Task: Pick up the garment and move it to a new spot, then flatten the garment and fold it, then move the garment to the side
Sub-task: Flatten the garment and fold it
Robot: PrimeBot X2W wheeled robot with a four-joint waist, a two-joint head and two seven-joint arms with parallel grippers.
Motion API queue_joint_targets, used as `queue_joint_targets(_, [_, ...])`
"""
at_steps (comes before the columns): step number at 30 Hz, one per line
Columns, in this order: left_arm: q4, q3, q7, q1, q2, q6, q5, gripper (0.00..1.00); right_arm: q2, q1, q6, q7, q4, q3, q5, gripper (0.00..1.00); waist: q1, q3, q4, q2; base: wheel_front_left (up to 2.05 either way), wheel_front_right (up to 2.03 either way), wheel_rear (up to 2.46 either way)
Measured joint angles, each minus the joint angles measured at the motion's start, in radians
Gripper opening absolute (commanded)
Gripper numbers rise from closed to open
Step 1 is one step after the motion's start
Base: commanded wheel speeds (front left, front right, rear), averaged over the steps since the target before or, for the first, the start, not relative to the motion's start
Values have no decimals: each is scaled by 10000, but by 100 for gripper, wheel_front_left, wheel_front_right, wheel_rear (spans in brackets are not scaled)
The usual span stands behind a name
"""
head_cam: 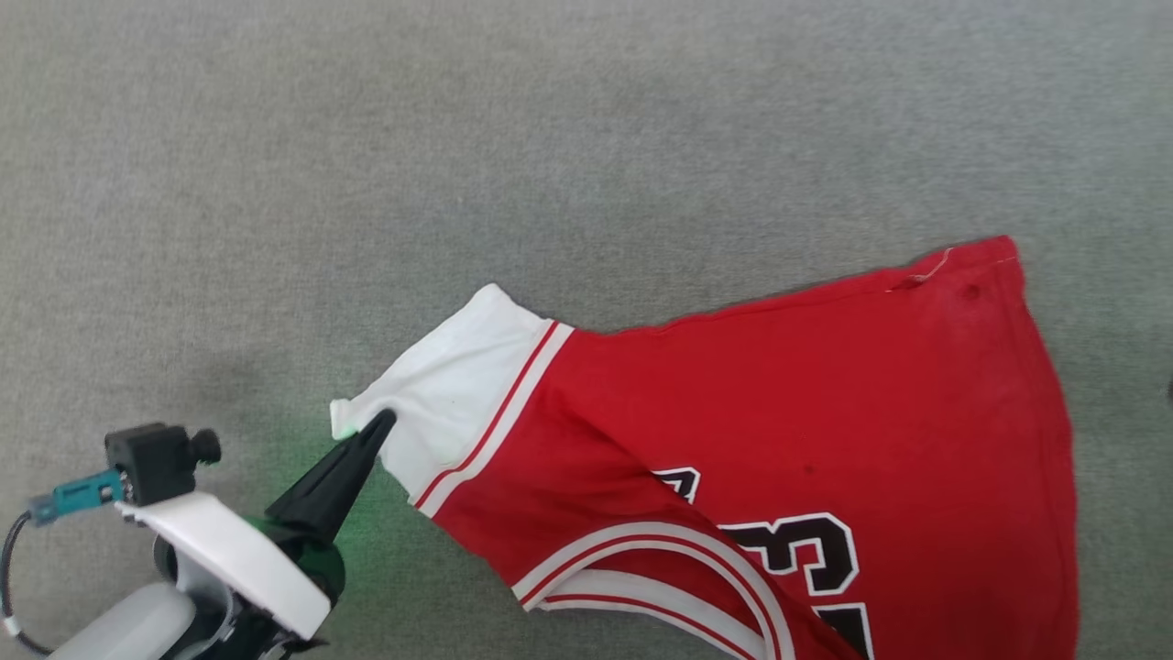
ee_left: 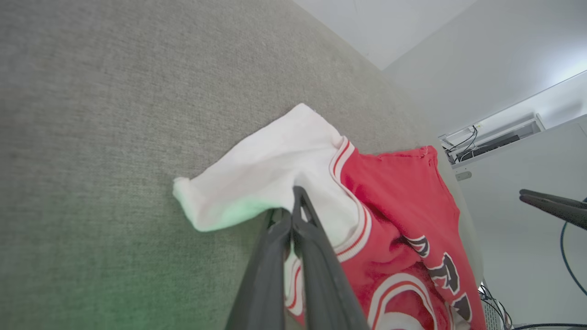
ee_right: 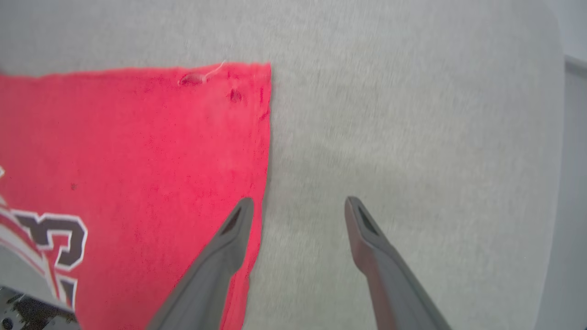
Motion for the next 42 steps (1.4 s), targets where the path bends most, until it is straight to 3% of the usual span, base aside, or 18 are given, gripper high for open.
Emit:
queue_joint_targets(4, [25,-52,105,-314,-238,-46,92,0,138,-1949,0,-742,1294,721,-784,100,0,262,176,0,0,0,0])
queue_joint_targets(9, [226,-113,253,-711,-552,-148,148,0,159,-3557,0,-913,3177,2265,-1624,100,0,572,497,0,0,0,0])
queue_joint_targets(18, [662,-330,349,-1061,-976,-311,309,0,-242,-4407,0,-470,4859,3937,-1618,100,0,911,1028,0,0,0,0])
queue_joint_targets(20, [780,-368,351,-1070,-1043,-313,309,0,-263,-4487,0,-512,5001,4046,-1555,29,0,895,1050,1,0,0,0])
queue_joint_targets(21, [861,-420,372,-1115,-1116,-322,305,0,-257,-4509,0,-541,5095,4105,-1465,0,0,862,1053,0,0,0,0])
queue_joint_targets(30, [1567,-447,1168,-2845,-1110,-359,345,0,802,-6016,2,-2782,6195,3384,-1427,0,0,507,734,0,0,0,0])
queue_joint_targets(37, [2711,278,1745,-6032,-1235,-366,391,0,1766,-8962,0,-4546,7659,2560,-2397,0,0,752,276,0,0,0,0])
queue_joint_targets(42, [4385,1110,1684,-8751,-1490,-370,431,0,2564,-11355,4,-5827,8916,2042,-3154,0,0,1176,-110,0,0,0,0])
